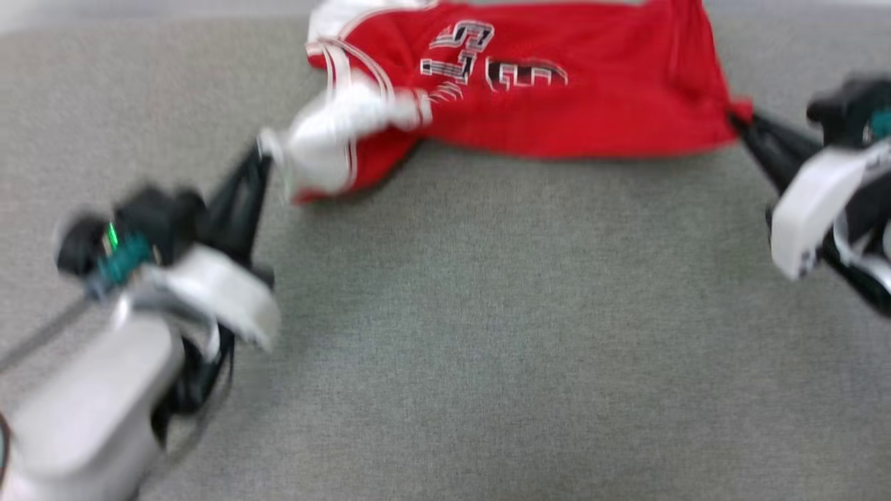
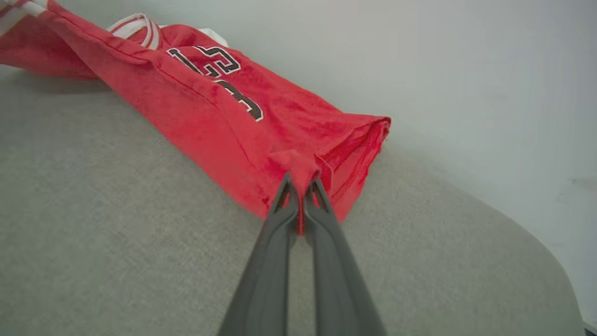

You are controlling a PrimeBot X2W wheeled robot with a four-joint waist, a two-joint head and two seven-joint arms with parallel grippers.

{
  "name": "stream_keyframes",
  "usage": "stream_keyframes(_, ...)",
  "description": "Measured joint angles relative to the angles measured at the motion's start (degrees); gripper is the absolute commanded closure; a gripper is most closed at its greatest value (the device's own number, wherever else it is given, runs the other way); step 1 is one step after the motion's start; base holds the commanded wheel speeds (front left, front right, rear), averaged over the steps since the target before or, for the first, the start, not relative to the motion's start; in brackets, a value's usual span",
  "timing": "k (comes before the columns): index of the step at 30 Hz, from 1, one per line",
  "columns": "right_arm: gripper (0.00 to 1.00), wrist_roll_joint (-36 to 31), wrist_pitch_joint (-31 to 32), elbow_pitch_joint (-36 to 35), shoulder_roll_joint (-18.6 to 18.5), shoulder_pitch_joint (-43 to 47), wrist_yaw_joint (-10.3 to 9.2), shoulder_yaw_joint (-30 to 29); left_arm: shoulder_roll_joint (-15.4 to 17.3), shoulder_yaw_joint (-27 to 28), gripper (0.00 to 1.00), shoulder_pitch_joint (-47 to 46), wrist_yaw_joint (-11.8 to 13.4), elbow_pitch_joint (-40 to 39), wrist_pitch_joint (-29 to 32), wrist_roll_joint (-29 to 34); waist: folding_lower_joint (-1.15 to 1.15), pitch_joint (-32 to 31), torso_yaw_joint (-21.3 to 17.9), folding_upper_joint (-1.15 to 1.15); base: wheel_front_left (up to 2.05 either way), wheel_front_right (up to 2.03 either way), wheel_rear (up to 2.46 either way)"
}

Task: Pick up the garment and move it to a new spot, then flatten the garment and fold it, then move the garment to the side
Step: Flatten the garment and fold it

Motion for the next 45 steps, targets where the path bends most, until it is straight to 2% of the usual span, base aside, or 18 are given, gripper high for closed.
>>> stream_keyframes(5, 1.0, 1.46, 1.12, -4.0, -3.39, 11.35, 0.0, -2.34, 2.56, -1.85, 1.0, 11.7, 3.63, -5.88, 0.46, -2.7, -0.01, -4.07, 0.07, 0.0, 0.0, 0.0, 0.0)
stream_keyframes(7, 1.0, 1.9, 1.64, -5.67, -4.12, 16.21, 0.0, -2.85, 3.72, -3.18, 1.0, 15.69, 4.3, -7.09, 0.96, -3.48, -0.01, -5.55, 0.14, 0.0, 0.0, 0.0, 0.0)
stream_keyframes(12, 1.0, 2.01, 3.05, -9.49, -5.12, 26.73, 0.0, -7.01, 4.19, -5.52, 1.0, 24.12, 5.81, -9.4, 1.02, -6.03, -0.01, -8.72, 0.01, 0.0, 0.0, 0.0, 0.0)
stream_keyframes(16, 1.0, 1.11, 4.32, -12.44, -5.26, 34.51, 0.0, -11.09, 4.41, -6.81, 1.0, 30.56, 7.04, -10.24, 0.74, -8.33, -0.01, -11.0, -0.09, 0.0, 0.0, 0.0, 0.0)
stream_keyframes(20, 1.0, 0.05, 6.13, -15.29, -5.38, 42.81, 0.01, -15.52, 4.44, -8.13, 1.0, 35.56, 7.26, -10.55, 0.43, -10.62, -0.01, -13.17, 0.27, 0.0, 0.0, 0.0, 0.0)
stream_keyframes(26, 1.0, -1.65, 8.98, -19.18, -3.67, 54.37, 0.01, -22.47, 4.97, -9.37, 1.0, 41.93, 8.43, -11.37, 0.24, -12.9, -0.01, -16.05, 0.84, 0.0, 0.0, 0.0, 0.0)
stream_keyframes(30, 1.0, -3.12, 11.14, -21.98, -2.42, 59.85, 0.01, -26.29, 4.99, -10.74, 1.0, 43.3, 8.57, -11.4, 0.52, -12.91, -0.01, -16.38, 1.35, 0.0, 0.0, 0.0, 0.0)
stream_keyframes(34, 1.0, -4.45, 13.05, -24.28, -0.67, 61.37, 0.0, -29.15, 4.32, -10.4, 1.0, 42.44, 8.34, -10.81, 0.44, -12.49, -0.01, -16.16, 1.31, 0.0, 0.0, 0.0, 0.0)
stream_keyframes(45, 1.0, -6.2, 14.49, -27.78, 2.77, 58.01, 0.0, -33.92, 4.34, -8.35, 1.0, 28.55, 5.02, -6.68, 1.02, -6.05, 0.0, -14.54, 0.41, 0.0, 0.0, 0.0, 0.0)
